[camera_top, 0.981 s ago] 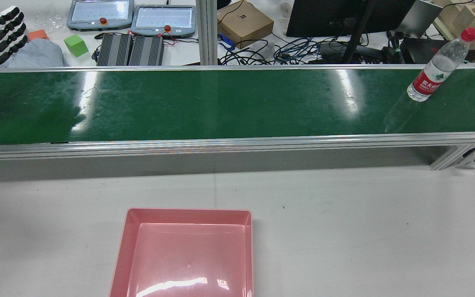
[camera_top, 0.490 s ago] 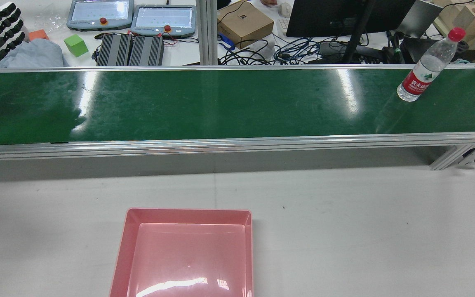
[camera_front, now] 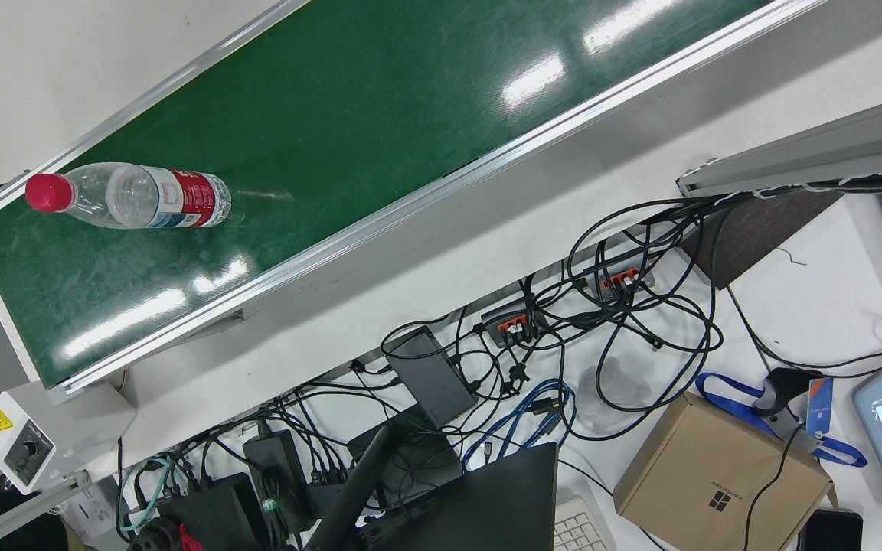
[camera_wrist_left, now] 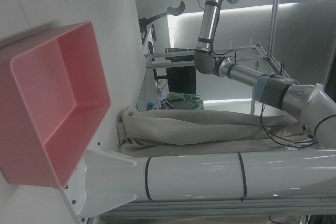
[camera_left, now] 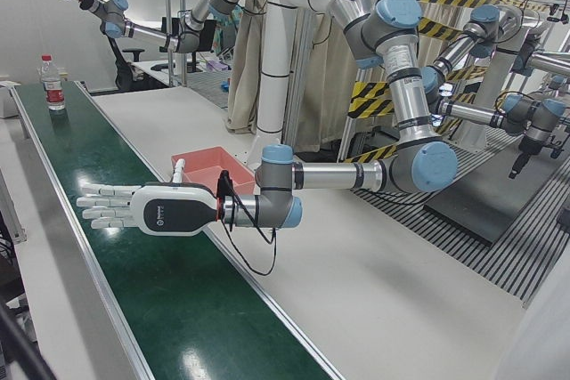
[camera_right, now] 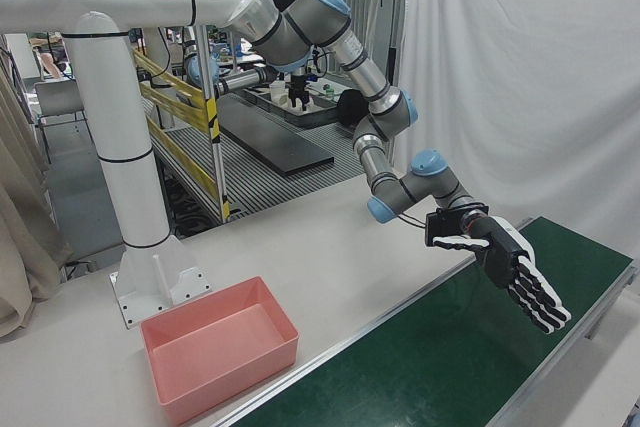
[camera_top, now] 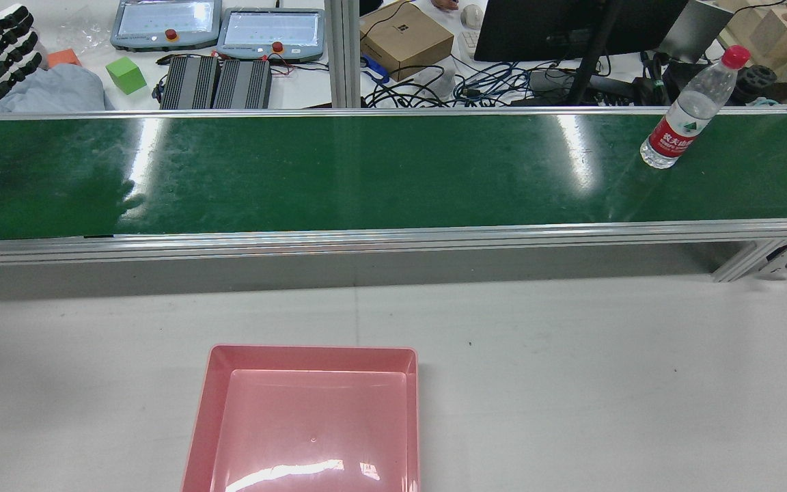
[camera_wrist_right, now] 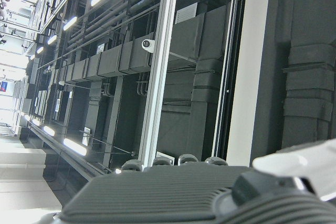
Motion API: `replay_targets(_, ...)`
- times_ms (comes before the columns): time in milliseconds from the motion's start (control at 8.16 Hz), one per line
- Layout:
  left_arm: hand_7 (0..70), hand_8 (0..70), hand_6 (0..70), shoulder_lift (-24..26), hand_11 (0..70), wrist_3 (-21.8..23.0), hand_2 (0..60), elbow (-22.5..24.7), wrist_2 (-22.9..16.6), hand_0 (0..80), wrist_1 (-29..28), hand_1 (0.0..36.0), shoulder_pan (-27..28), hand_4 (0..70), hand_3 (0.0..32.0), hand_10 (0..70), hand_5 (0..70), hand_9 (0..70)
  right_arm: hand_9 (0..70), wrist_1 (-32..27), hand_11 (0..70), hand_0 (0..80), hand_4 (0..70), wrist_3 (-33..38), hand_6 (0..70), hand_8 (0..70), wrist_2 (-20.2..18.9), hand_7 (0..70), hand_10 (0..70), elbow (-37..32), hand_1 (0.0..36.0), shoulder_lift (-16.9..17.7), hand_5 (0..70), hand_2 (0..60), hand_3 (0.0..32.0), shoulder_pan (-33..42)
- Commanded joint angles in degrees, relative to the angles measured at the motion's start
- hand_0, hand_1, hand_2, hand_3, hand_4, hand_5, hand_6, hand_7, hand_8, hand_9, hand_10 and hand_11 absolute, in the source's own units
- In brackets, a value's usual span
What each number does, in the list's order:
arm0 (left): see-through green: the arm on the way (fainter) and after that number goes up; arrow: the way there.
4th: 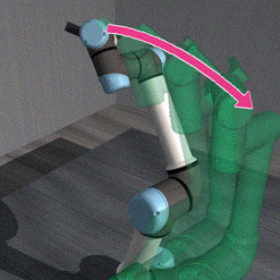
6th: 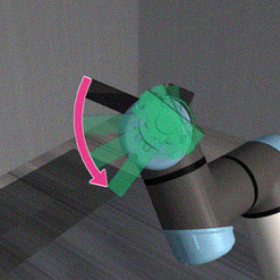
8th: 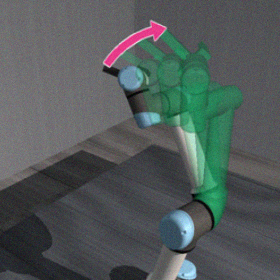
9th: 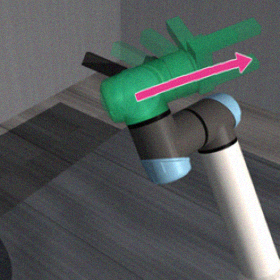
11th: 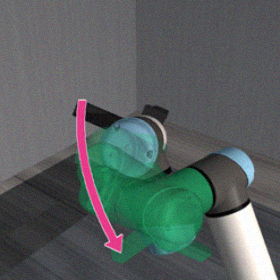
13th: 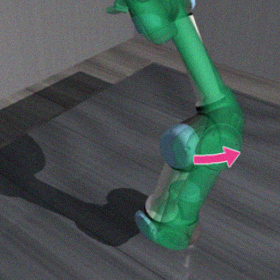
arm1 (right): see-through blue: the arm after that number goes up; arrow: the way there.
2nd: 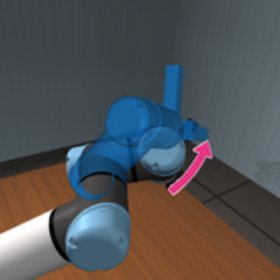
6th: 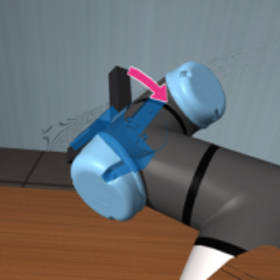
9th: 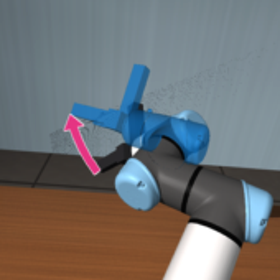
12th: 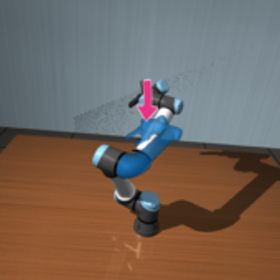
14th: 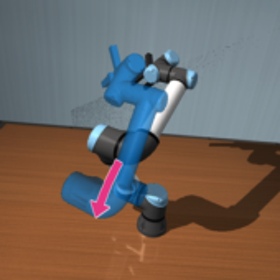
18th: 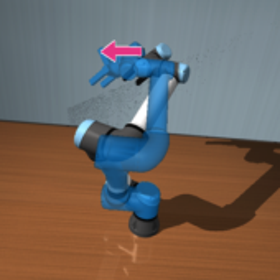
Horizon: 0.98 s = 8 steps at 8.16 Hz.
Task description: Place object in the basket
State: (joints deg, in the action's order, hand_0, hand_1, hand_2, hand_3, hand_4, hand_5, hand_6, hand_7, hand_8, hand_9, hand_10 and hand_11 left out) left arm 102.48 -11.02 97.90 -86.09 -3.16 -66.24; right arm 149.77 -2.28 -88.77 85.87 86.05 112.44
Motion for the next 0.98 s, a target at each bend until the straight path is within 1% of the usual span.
replay_targets(0, 0.0, 1.0, 0.8, 0.0, 3.8, -0.05, 0.0, -0.08, -0.04, 61.3, 0.0, 6.7, 0.06, 5.0, 0.0, 1.3, 7.3, 1.2, 0.0, 0.0, 0.0, 0.0, 0.0, 0.0, 0.0, 0.0, 0.0, 0.0, 0.0, -0.18, 0.0, 0.0, 0.0, 0.0, 0.0, -0.03)
replay_targets(613, 0.0, 1.0, 0.9, -0.01, 3.8, -0.05, 0.0, 0.01, -0.04, 61.5, 0.09, 6.8, 0.23, 5.0, 0.0, 1.3, 7.6, 1.1, 0.0, 0.0, 0.0, 0.0, 0.0, 0.0, 0.0, 0.0, 0.0, 0.0, 0.0, -0.27, 0.0, 0.0, 0.0, 0.0, 0.0, -0.03)
replay_targets(735, 0.0, 0.0, 0.0, 0.0, 2.5, -0.05, 0.0, 0.01, -0.04, 61.6, 0.09, 6.8, 0.06, 2.4, 0.0, 0.3, 6.9, 0.0, 0.0, 0.0, 0.0, 0.0, 0.0, 0.0, 0.0, 0.0, 0.0, 0.0, 0.0, -0.18, 0.0, 0.0, 0.0, 0.0, 0.0, -0.03)
replay_targets(858, 0.0, 0.0, 0.0, 0.0, 2.2, 0.04, 0.0, 0.01, 0.05, 61.5, 0.09, 6.7, -0.12, 1.7, 0.0, 0.1, 6.9, 0.0, 0.0, 0.0, 0.0, 0.0, 0.0, 0.0, 0.0, 0.0, 0.0, 0.0, 0.0, -0.09, 0.0, 0.0, 0.0, 0.0, 0.0, -0.03)
